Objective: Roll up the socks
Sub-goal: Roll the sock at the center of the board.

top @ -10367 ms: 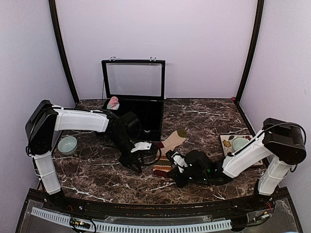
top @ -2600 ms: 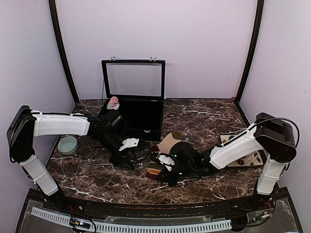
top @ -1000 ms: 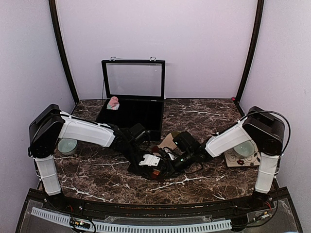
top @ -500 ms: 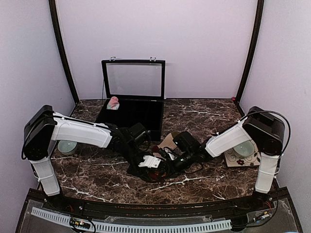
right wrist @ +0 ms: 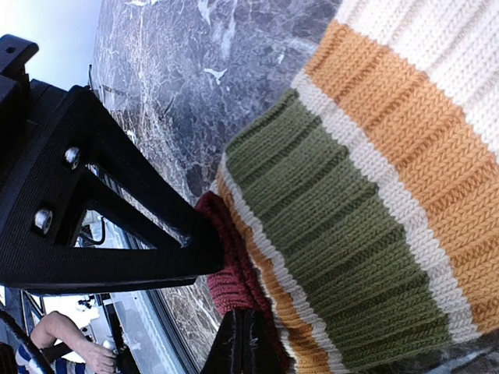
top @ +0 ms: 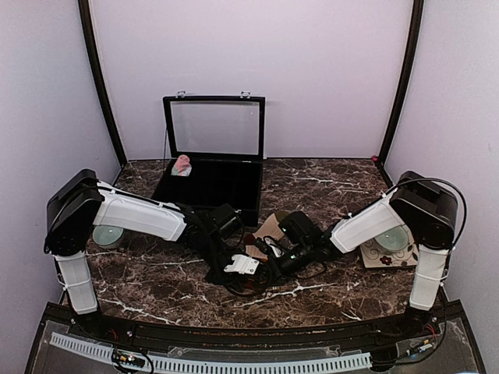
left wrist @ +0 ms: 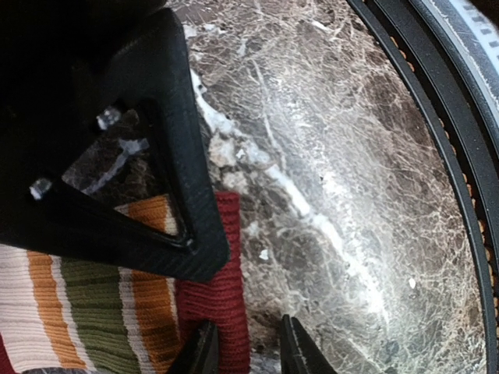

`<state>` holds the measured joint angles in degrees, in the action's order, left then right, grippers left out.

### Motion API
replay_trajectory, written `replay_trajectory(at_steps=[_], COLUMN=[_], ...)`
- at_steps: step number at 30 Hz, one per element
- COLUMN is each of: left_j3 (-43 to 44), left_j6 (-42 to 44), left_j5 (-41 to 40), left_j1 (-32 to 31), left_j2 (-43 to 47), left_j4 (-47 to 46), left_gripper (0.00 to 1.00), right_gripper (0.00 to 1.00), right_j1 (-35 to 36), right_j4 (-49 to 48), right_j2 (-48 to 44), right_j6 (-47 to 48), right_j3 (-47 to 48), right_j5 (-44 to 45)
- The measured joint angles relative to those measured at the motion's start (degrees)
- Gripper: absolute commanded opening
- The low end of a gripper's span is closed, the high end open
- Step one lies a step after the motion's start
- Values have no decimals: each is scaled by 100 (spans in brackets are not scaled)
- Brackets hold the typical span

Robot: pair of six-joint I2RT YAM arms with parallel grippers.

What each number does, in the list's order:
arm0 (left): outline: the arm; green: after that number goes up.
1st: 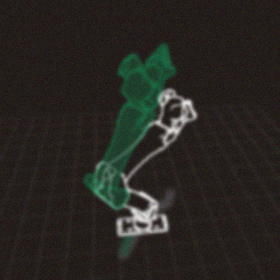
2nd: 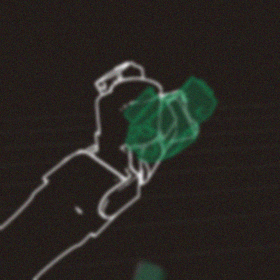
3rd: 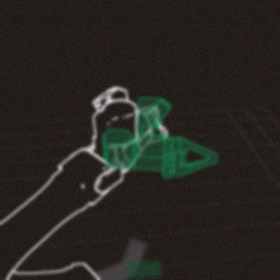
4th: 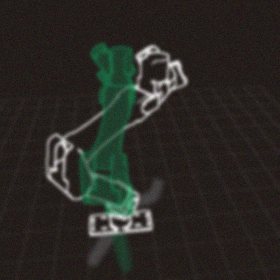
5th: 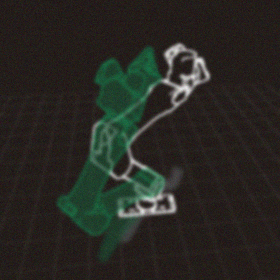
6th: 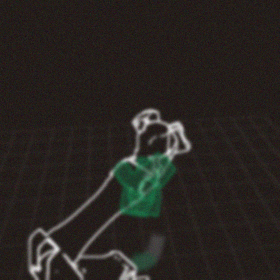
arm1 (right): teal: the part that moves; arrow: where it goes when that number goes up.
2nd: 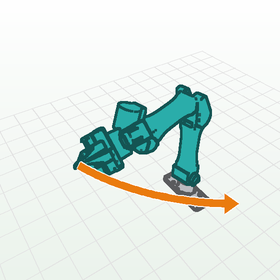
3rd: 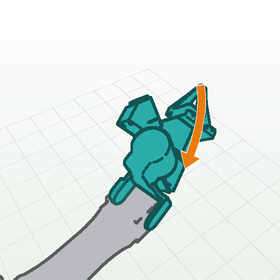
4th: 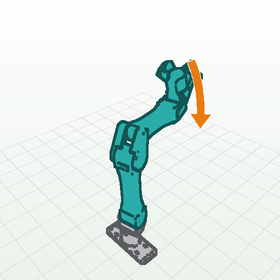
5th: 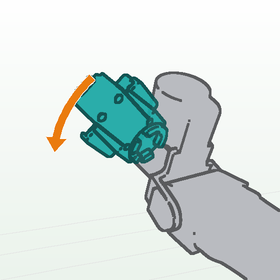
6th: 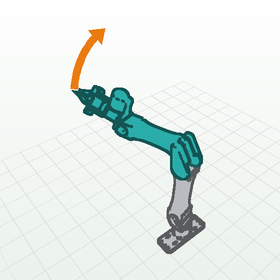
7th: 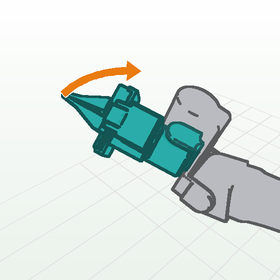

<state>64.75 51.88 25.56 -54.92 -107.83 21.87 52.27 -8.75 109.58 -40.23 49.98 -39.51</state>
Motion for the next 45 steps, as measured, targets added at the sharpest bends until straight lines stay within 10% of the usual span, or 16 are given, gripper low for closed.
replay_trajectory(at_steps=[7, 14, 20, 32, 36, 45], left_j3=[-4, -9, -35, 380, 708, 1416], left_j6=[0, 24, 94, -55, -149, -199], left_j5=[-122, -247, -304, 293, 822, 2050], left_j1=[0, 0, 0, 186, 391, 726], left_j2=[-7, -59, -61, -404, -682, -1399], left_j4=[-146, -264, -343, 109, 588, 1926], left_gripper=[15, 21, 0, 0, 0, 0], right_gripper=[0, 0, 2, 57, 99, 100], right_j1=[-11, -20, -22, -17, -55, 254], right_j4=[-42, -55, -66, -109, -20, 354], right_j2=[-31, -57, -68, -887, -1213, -3676], right_j6=[-44, -57, -57, 125, 219, 887], right_j3=[-48, -92, -107, -597, -890, -1965], right_j5=[7, 9, 11, 560, 968, 3134])
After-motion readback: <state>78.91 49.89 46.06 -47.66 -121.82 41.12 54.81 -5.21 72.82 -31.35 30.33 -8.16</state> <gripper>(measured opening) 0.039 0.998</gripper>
